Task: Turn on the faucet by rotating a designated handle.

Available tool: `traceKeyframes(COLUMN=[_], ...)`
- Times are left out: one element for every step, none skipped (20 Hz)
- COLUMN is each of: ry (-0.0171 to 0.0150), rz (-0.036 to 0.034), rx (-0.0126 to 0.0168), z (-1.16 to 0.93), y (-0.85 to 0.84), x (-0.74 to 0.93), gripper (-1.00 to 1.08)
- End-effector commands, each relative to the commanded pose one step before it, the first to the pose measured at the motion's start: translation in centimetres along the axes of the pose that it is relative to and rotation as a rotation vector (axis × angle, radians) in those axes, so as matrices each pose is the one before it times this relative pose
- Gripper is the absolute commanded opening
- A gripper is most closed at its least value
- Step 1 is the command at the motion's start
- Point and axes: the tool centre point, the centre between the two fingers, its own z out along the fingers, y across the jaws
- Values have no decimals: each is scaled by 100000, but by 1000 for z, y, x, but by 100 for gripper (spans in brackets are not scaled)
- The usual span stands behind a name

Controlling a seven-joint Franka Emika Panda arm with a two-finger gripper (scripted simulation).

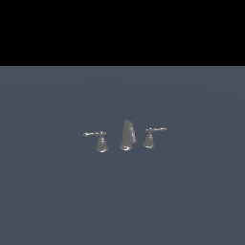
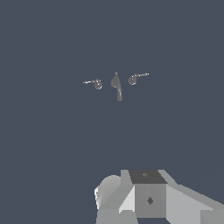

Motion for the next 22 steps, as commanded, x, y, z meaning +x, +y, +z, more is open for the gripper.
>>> traceKeyframes(ry=[0, -2, -6, -12, -17, -22, -26, -31, -36, -41, -46, -50, -55, -60, -65, -70, -74, -79, -84, -89, -94, -96], rz=[0, 69, 138, 276, 371, 488, 589, 700, 807, 918, 1025, 1133, 1243, 1351, 1461, 1571, 1681, 1792, 1900, 2012, 2117, 2157], rx=[0, -4, -3, -7, -9, -12, -14, -17, -20, -22, -25, -27, -29, -32, -34, -36, -38, -40, -42, -44, -46, -45], z=[0, 16, 48, 81, 113, 145, 178, 210, 243, 275, 308, 341, 373, 406, 439, 472, 505, 539, 572, 605, 637, 649], y=[1, -6, -37, -48, -72, -89, -111, -130, -151, -171, -191, -212, -232, -253, -274, -295, -316, -336, -358, -379, -400, -408], x=[0, 3, 9, 15, 21, 27, 34, 40, 46, 53, 59, 65, 72, 78, 85, 91, 98, 105, 111, 119, 125, 128], gripper=[-100, -100, -100, -100, -100, -100, -100, -100, -100, -100, -100, -100, -100, -100, -100, -100, -100, -100, -100, -100, -100, -100])
